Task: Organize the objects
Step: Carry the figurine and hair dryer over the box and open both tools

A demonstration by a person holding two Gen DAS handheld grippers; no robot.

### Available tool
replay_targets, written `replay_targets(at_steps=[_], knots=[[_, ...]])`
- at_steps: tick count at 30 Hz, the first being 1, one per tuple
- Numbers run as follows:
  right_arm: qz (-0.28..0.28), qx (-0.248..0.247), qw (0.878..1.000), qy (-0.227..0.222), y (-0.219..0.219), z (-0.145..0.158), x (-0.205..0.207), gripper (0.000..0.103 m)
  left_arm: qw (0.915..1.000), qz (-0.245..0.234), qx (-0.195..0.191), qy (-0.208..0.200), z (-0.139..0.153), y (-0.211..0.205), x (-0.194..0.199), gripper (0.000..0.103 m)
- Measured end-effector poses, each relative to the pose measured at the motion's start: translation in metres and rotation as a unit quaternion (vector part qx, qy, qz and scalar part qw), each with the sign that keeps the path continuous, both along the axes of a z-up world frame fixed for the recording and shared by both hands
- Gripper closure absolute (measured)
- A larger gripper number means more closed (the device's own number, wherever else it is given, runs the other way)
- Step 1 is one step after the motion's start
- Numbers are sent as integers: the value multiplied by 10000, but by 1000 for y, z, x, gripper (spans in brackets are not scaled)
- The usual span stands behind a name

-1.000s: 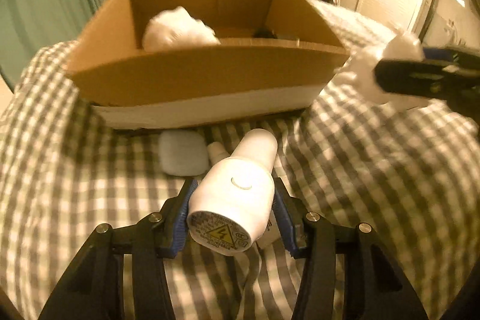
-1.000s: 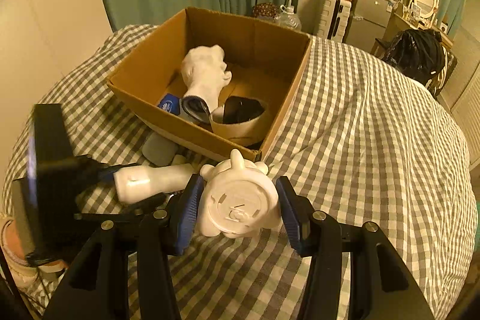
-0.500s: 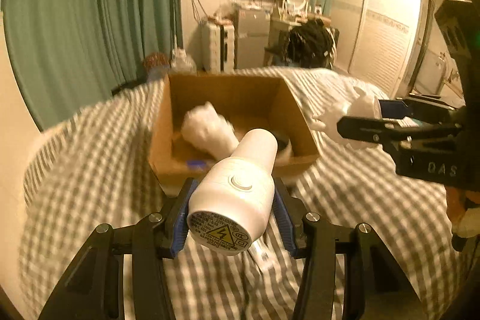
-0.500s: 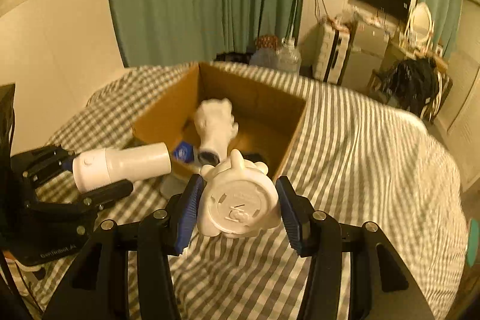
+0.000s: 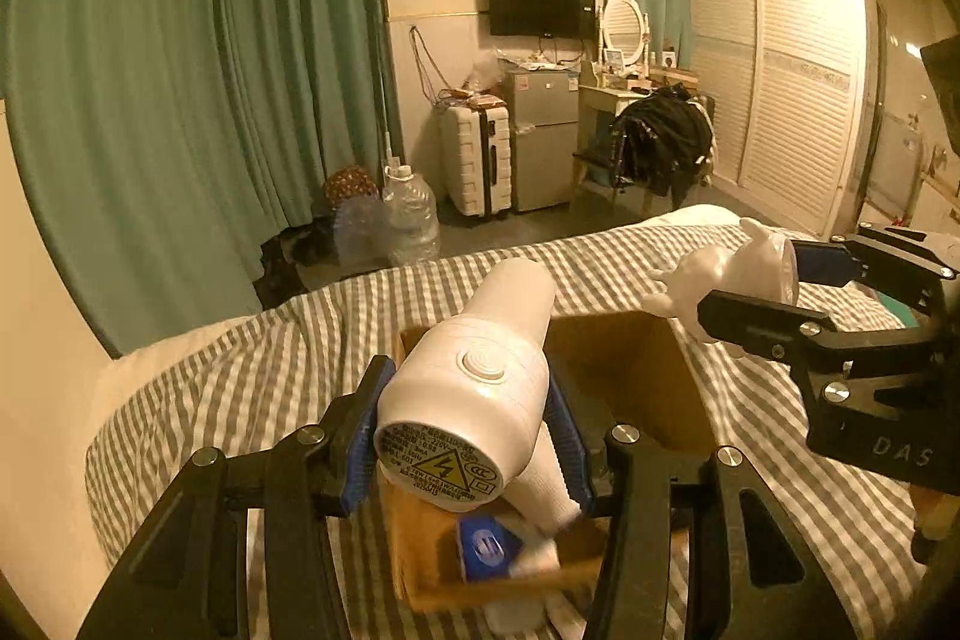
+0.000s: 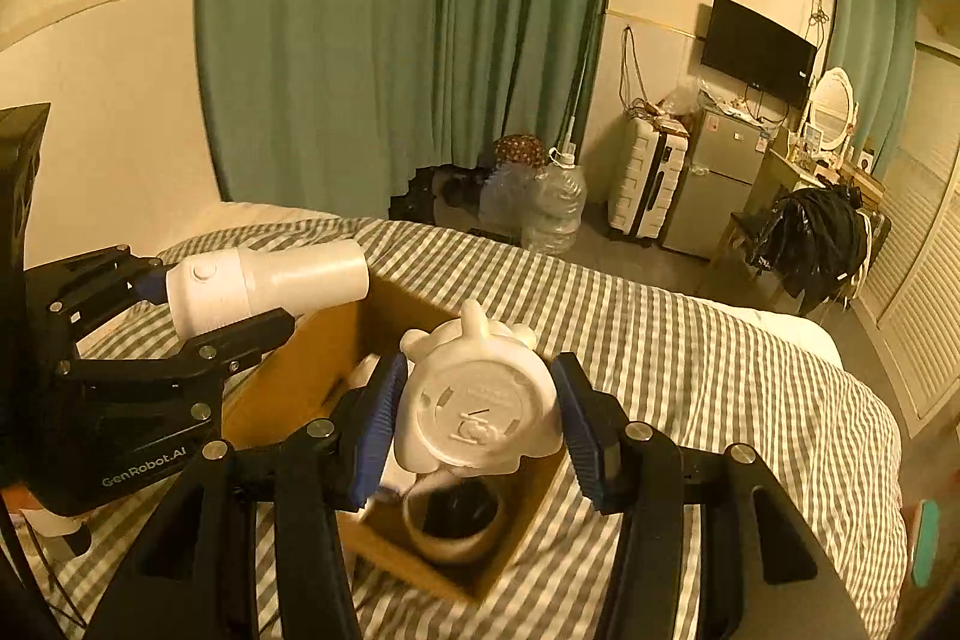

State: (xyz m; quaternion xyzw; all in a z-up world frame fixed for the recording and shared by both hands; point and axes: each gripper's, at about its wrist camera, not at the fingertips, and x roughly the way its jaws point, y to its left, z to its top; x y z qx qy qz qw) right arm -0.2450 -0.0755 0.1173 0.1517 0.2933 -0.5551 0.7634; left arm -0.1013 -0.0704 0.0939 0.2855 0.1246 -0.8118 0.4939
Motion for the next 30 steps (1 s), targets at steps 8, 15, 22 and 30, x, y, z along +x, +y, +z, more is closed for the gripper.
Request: replay_targets(at_steps=[8, 15, 22, 30], knots=[[-81, 542, 9985, 18, -54, -48, 4, 53, 9968, -30, 741, -283, -63, -36, -6, 52], [-177, 1075, 9939, 150, -73, -92, 2, 53, 9936, -95, 987, -534, -90, -30, -16, 52], [-261, 1245, 9913, -329, -75, -97, -9, 41, 9930, -216, 904, -733, -98, -23, -31, 50], [-459, 764, 9944, -569, -51, -61, -29, 25, 9956, -264, 737, -511, -88, -5, -18, 6]])
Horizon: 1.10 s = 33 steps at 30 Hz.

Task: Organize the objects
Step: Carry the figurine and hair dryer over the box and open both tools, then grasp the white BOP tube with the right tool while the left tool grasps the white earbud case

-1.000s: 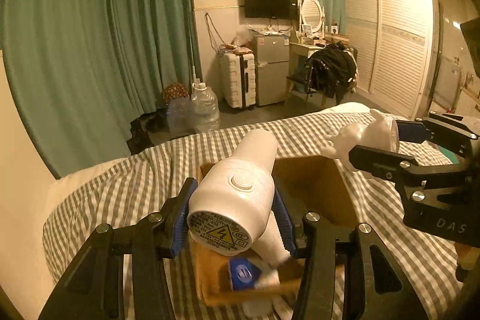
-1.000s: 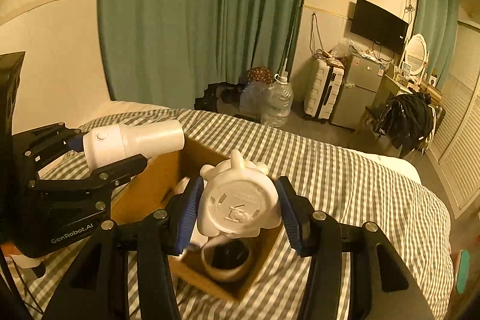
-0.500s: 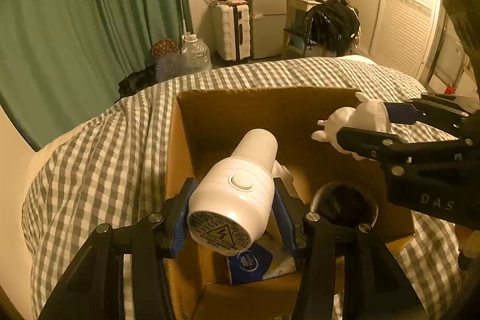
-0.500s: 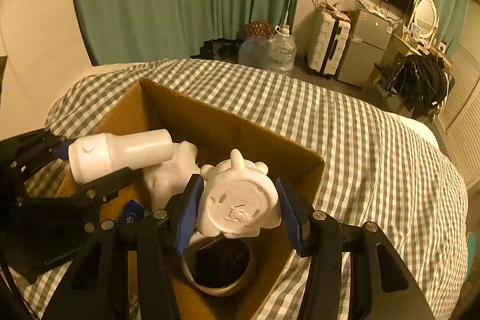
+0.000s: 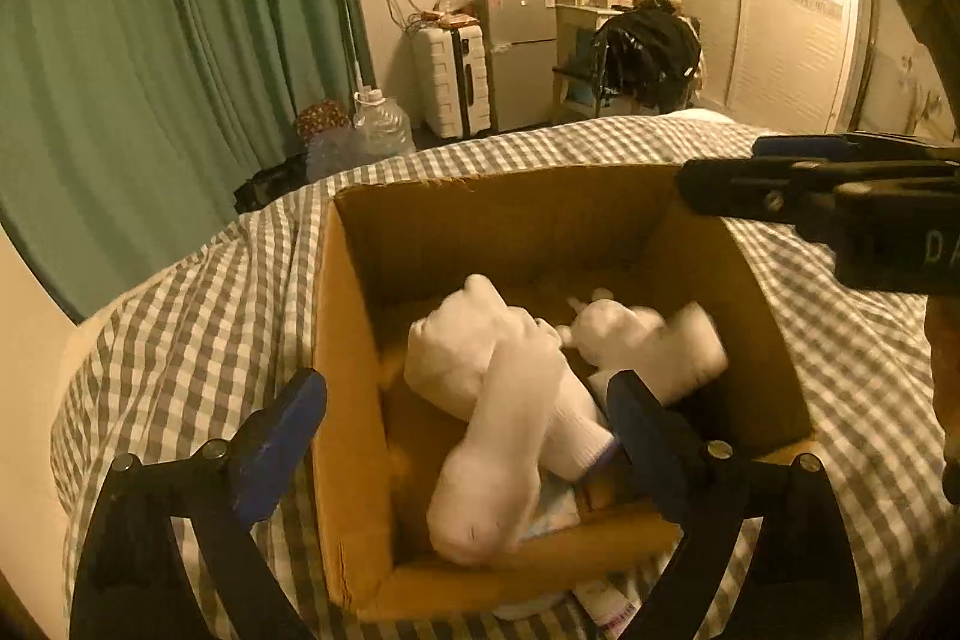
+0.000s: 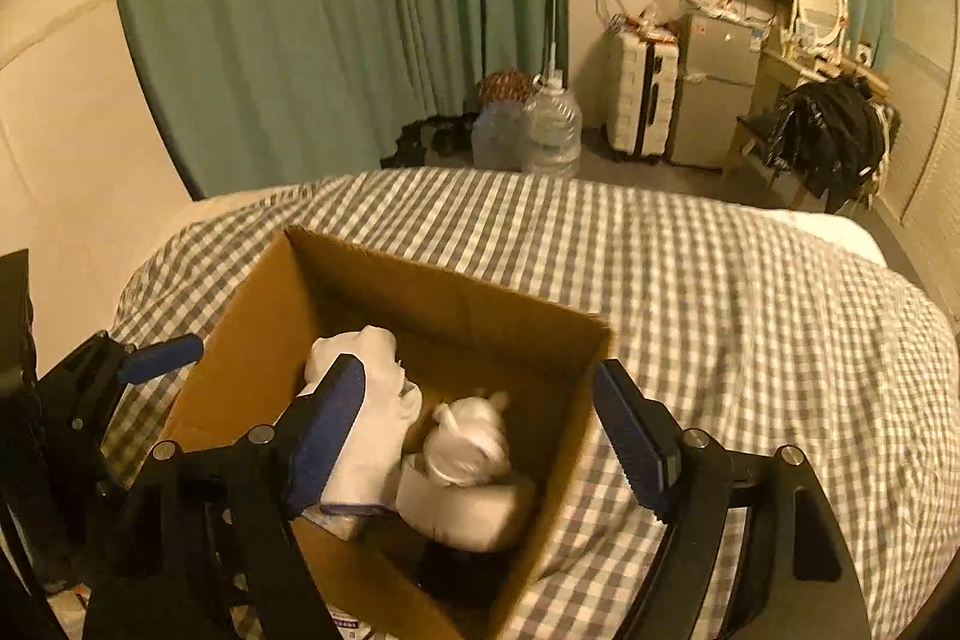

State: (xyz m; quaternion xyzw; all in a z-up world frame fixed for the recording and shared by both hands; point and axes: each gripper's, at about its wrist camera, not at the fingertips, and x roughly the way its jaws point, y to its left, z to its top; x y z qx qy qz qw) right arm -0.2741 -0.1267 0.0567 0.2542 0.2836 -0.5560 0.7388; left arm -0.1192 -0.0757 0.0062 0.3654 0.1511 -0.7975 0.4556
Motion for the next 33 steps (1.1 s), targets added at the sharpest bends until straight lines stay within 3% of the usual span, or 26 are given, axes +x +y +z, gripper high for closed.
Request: replay_targets(at_steps=[9, 14, 20, 26, 33], knots=[[-64, -353, 9992, -154, 58, 31, -3, 25, 9967, 579, -385, 413, 27, 36, 43, 4], [2, -417, 9990, -153, 95, 24, 1, 25, 9936, 937, -396, 481, 24, 59, 67, 4], [104, 75, 9997, -215, 121, -17, 10, 25, 9936, 1046, -320, 293, 1, 87, 77, 4], [296, 814, 9962, 41, 125, -77, 33, 25, 9930, 1170, 175, -38, -42, 99, 89, 4], [511, 1447, 9863, 598, 116, -136, 60, 46, 9877, 1543, 207, -160, -48, 91, 103, 4]])
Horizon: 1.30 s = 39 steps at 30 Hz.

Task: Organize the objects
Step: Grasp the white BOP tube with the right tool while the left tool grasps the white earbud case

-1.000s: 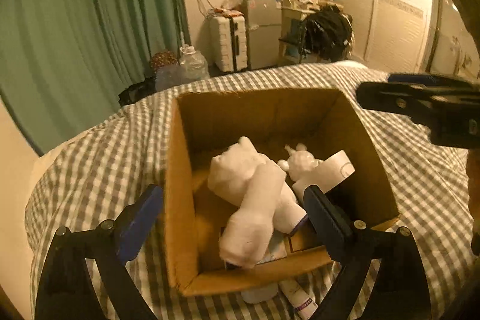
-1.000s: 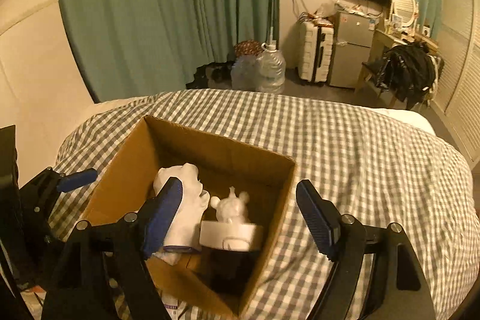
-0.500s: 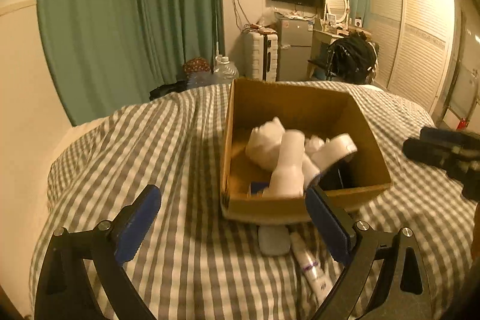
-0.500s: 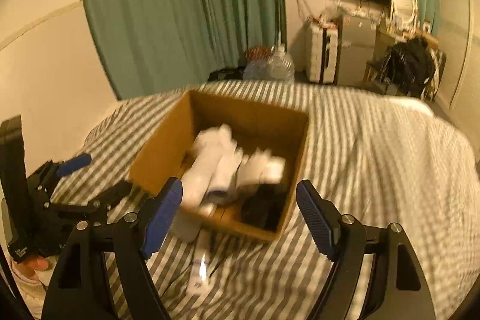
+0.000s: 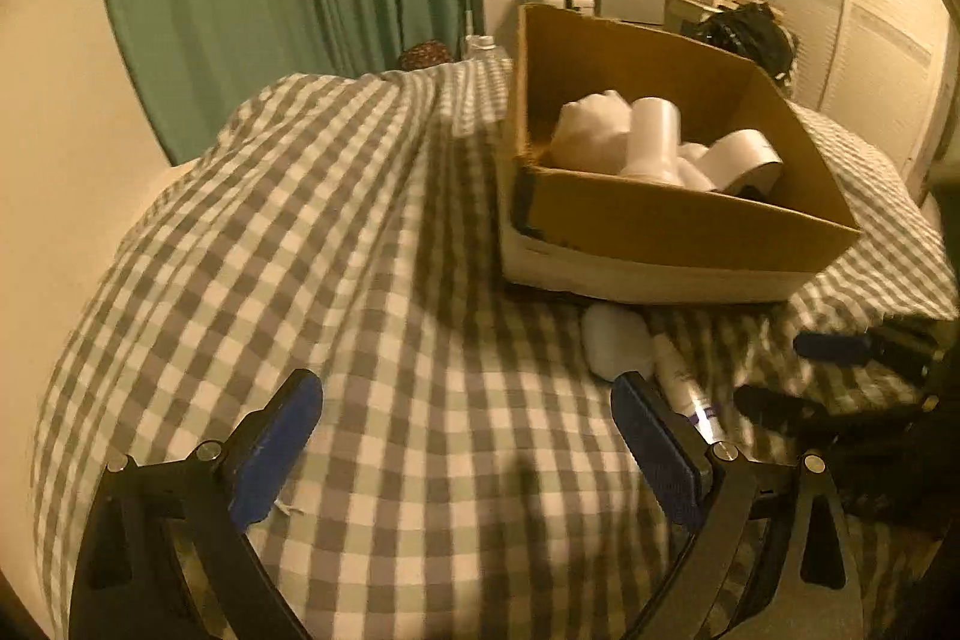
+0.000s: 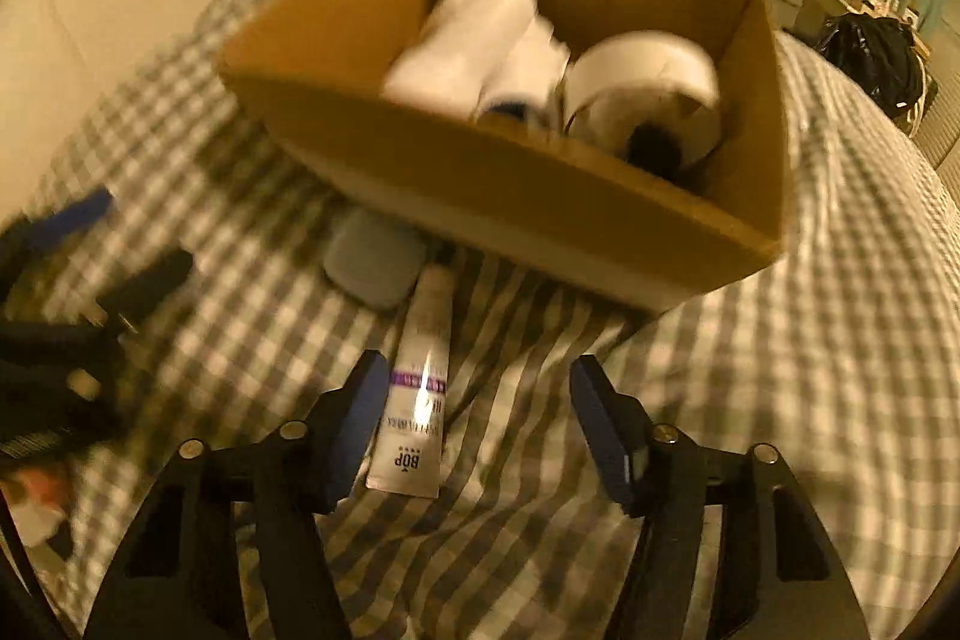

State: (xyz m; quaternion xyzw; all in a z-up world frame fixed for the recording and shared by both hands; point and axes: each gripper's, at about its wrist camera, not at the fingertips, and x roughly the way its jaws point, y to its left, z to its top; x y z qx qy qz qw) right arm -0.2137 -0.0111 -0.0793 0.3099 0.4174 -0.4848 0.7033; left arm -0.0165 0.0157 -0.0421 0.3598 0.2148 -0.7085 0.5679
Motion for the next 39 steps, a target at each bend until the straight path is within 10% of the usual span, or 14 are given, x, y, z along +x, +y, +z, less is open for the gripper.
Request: replay_targets(at_steps=[14, 39], knots=[[163, 582, 9982, -31, -12, -60, 24, 76, 9992, 375, 71, 154, -8, -9, 17, 4], [-395, -422, 9981, -197, 43, 33, -41, 76, 9992, -226, 212, 251, -22, -4, -46, 4]])
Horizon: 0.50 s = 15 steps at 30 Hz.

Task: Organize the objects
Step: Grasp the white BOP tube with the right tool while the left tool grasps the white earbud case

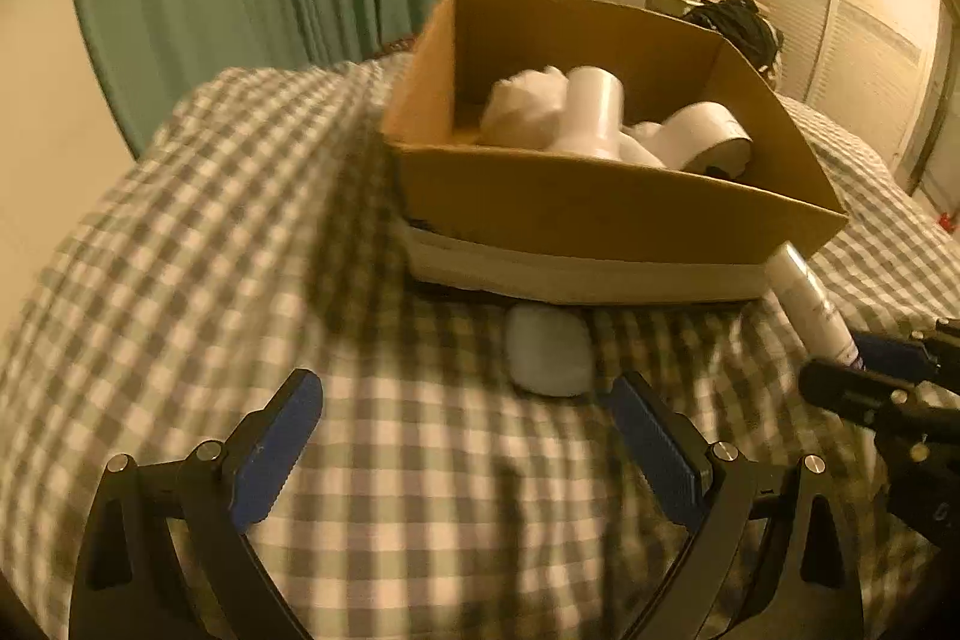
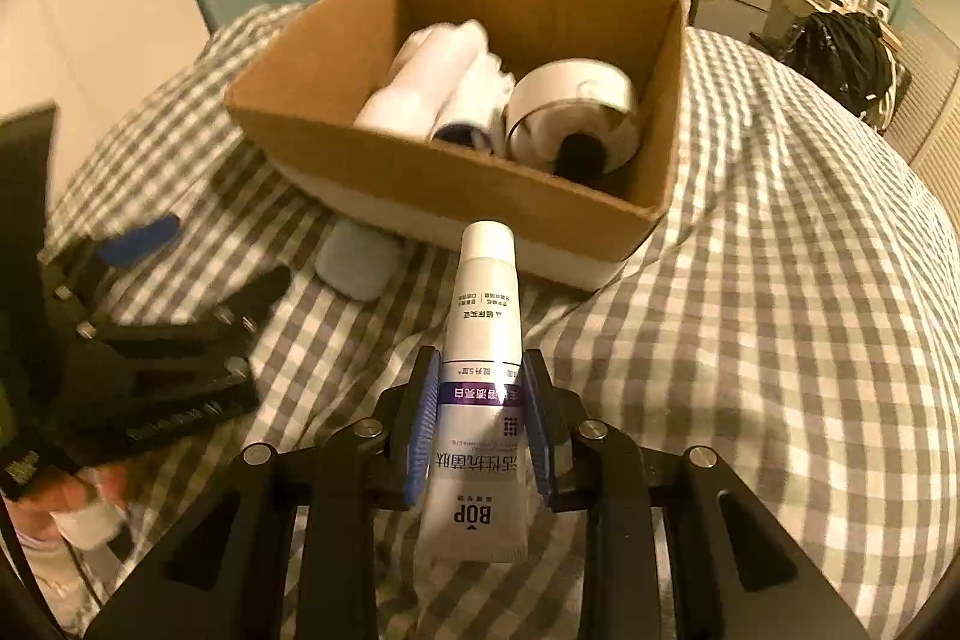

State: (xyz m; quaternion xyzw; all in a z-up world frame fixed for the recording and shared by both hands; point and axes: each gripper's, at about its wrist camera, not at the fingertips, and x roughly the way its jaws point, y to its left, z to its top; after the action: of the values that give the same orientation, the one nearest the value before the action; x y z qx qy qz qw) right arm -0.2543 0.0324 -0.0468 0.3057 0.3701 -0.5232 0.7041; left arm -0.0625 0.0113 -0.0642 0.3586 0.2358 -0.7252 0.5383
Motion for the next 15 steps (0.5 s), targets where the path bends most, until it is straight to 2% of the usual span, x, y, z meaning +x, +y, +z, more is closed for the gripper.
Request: replay_targets(at_steps=[3, 8, 12, 15], knots=[[-115, -112, 9998, -101, -2, 7, -1, 77, 9999, -136, 79, 61, -5, -1, -12, 4], [-189, -42, 9992, -356, -8, 9, -5, 76, 9992, -358, 69, -141, -16, -6, -32, 4], [-163, -33, 9989, -445, -7, 9, -9, 77, 9988, -325, 354, 57, -27, -18, -38, 4], [-179, -10, 9986, -507, -7, 9, -12, 77, 9991, -261, 334, -19, -37, -24, -41, 4]])
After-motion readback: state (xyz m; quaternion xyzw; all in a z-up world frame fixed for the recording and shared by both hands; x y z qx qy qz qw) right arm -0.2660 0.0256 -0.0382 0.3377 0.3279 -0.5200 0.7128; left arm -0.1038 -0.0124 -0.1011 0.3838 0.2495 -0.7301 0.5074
